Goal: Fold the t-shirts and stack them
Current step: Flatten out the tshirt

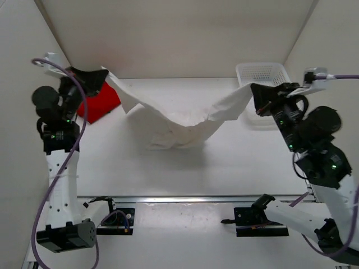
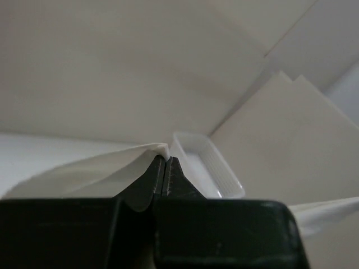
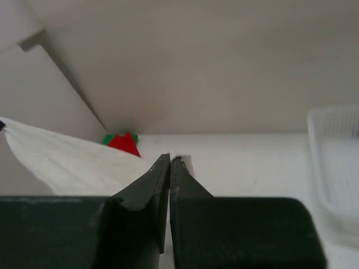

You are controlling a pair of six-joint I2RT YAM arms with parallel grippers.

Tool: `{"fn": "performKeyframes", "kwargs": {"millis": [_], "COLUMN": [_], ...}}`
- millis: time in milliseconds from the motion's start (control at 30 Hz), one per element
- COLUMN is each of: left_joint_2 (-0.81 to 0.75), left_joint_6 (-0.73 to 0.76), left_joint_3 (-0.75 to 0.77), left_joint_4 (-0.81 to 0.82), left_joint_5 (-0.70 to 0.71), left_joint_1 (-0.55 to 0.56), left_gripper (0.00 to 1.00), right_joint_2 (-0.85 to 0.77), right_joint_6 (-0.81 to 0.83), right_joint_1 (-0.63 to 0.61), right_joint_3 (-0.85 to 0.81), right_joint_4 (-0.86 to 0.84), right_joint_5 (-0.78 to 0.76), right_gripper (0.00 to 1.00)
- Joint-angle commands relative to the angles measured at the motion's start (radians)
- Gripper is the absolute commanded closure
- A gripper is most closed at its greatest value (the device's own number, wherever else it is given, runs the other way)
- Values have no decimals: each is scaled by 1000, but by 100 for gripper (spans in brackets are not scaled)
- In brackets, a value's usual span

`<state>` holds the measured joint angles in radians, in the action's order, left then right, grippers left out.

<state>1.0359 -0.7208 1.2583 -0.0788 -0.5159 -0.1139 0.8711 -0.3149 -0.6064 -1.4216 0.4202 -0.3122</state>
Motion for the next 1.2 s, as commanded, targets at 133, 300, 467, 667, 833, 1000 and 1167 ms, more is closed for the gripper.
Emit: {"fn": "performKeyframes", "kwargs": {"millis": [133,300,467,667,833,1000,1167], "left_joint_2": [16,59,82,110,280,594,701], "left_joint_6": [-43,-45,-23,55,80,58,40], "left_joint_3": [318,447,296,18,-50,331,763], "left_joint_4": [-124,-171,-132,-96,-32,-96,-199], "left_joint_5": [-88,-29,13,79,123,106,136], "left_joint_1": [-165,-181,-147,-90,-20,25,-18], "left_gripper": [100,100,100,100,100,100,100], "right_joint_2": [134,347,459,497,772,1084,1034], "right_joint_6": [930,1084,805,326,234,203,149], "right_joint_1": [-731,-705,-401,117,335,411,451], "right_joint_3": [-260,-575,-553,-329,-498,-1041,-1129], "right_joint_4": [-565,-515,-241,-32,29,76,-102], "right_joint_5": [-851,-800,-559,82,428,445,429], "right_gripper": [100,100,100,100,100,100,100]}}
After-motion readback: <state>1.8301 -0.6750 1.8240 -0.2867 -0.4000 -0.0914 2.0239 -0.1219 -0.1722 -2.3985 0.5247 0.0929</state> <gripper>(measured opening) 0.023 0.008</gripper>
